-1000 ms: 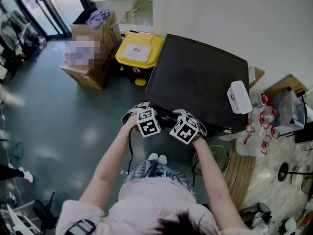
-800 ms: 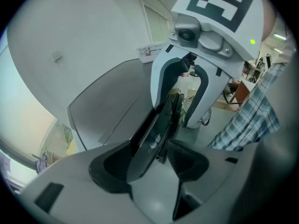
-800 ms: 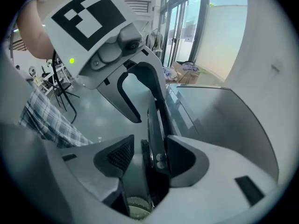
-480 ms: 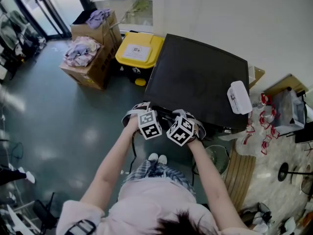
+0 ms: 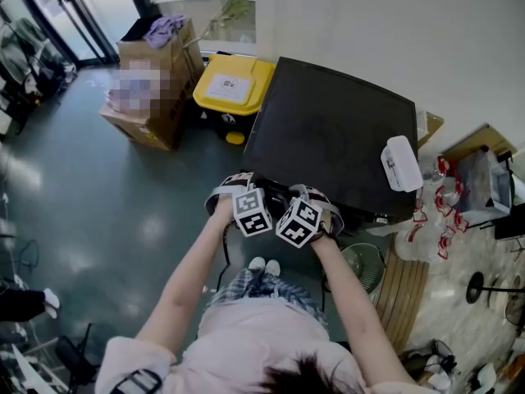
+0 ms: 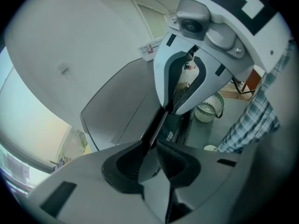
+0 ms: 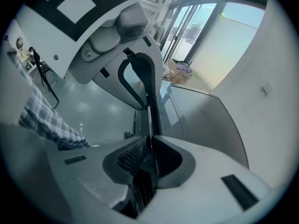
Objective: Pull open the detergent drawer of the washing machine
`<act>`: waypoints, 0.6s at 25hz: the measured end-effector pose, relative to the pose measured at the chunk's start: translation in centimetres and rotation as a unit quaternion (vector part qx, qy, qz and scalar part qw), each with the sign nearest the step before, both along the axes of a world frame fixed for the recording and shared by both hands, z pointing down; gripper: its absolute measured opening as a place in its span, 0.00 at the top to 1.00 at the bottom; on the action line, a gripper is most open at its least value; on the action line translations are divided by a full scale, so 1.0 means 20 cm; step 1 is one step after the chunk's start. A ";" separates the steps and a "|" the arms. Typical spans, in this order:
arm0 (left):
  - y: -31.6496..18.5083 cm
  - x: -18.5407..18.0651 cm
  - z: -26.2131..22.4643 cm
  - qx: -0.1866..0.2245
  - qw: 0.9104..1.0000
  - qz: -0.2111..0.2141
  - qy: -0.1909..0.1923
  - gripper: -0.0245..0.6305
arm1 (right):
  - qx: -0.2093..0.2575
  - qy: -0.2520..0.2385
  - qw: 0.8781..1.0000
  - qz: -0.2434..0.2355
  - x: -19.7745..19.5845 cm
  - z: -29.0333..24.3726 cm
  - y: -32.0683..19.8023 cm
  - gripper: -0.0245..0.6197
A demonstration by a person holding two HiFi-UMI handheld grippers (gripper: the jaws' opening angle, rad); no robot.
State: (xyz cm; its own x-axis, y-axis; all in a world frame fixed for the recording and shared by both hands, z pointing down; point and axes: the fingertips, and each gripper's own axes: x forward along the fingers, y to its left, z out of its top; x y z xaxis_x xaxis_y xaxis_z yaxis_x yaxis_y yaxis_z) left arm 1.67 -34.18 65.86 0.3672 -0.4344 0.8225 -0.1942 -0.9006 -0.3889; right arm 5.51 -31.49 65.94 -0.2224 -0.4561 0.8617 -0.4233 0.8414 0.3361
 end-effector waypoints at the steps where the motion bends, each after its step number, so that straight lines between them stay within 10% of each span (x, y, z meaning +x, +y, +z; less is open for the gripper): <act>1: 0.00 0.00 0.00 0.002 1.000 0.005 -0.005 0.80 | 0.000 0.001 1.000 0.000 0.00 0.00 0.00 0.86; 15: 0.03 -0.01 0.03 0.019 0.993 0.092 -0.076 0.85 | -0.008 0.006 1.000 -0.010 -0.02 0.01 0.01 0.86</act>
